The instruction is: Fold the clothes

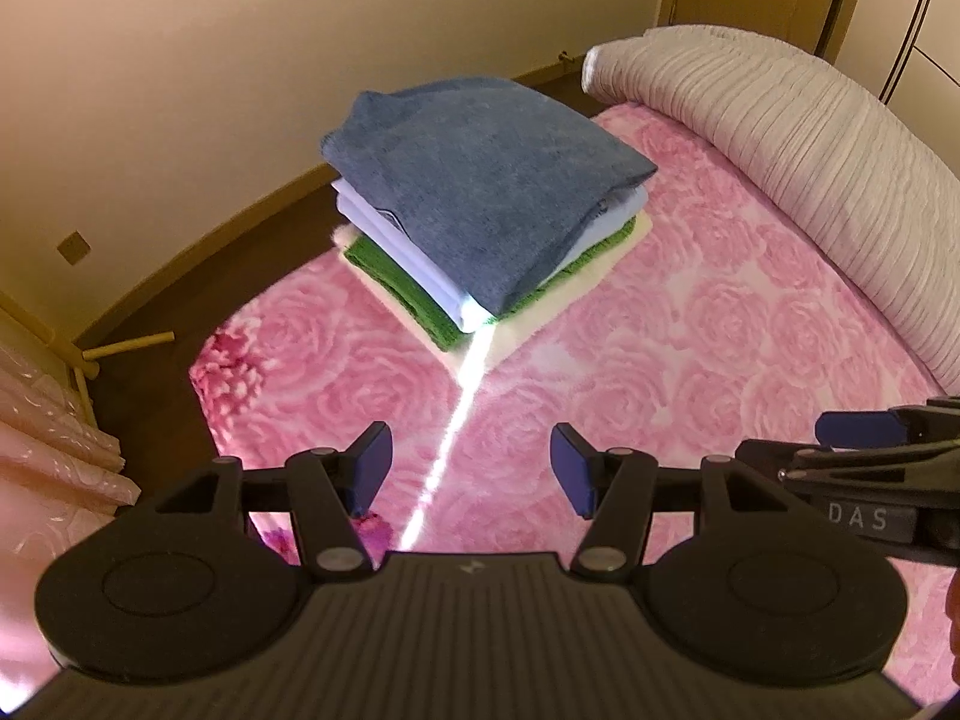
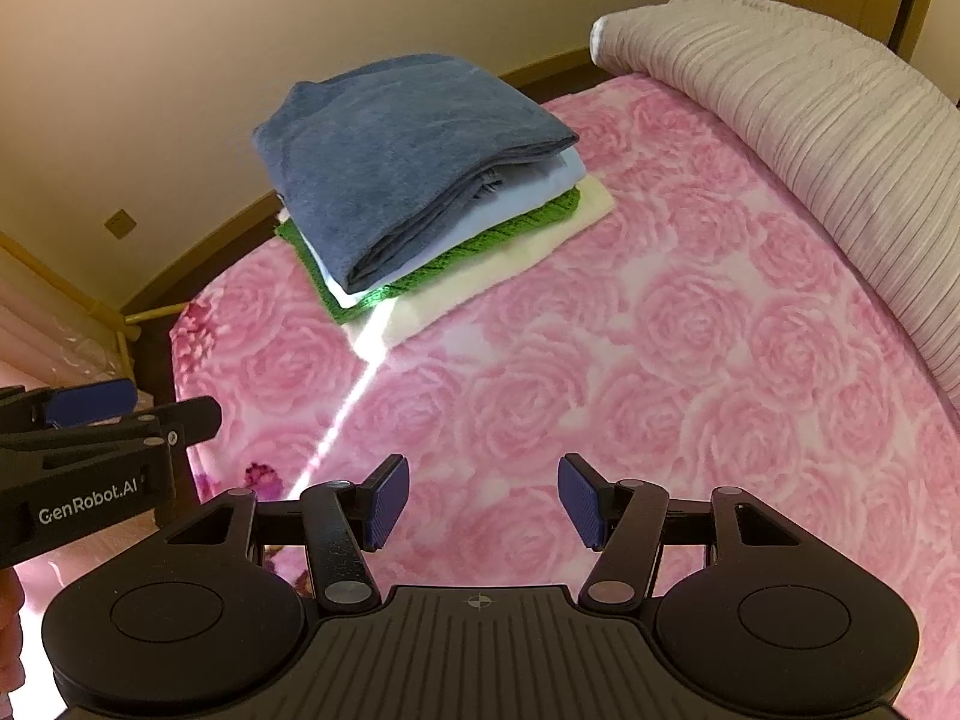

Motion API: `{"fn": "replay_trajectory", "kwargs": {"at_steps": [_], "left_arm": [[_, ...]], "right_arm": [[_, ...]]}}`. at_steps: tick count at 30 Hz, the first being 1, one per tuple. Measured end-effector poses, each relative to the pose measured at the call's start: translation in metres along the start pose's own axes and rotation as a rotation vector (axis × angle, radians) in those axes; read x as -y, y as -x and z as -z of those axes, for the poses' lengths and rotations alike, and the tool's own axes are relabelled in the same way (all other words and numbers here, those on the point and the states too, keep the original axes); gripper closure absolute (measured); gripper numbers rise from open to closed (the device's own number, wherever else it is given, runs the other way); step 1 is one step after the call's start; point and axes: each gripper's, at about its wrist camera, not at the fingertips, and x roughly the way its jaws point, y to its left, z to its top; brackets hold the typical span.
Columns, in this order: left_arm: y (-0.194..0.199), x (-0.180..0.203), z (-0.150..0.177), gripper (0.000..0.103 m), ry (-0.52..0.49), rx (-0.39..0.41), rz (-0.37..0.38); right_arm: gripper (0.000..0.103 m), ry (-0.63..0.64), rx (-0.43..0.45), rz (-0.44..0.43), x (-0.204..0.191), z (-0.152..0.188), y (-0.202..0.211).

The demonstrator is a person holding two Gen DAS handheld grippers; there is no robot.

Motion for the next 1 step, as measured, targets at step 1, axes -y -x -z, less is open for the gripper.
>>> {"fn": "replay_trajectory", "kwargs": {"at_steps": [1], "left_arm": [[0.0022, -0.0014, 0.0006, 0.048, 0.001, 0.004, 0.002]], "right_arm": [[0.044, 0.003, 0.004, 0.000, -0.0023, 0.0013, 0.0023]]}}
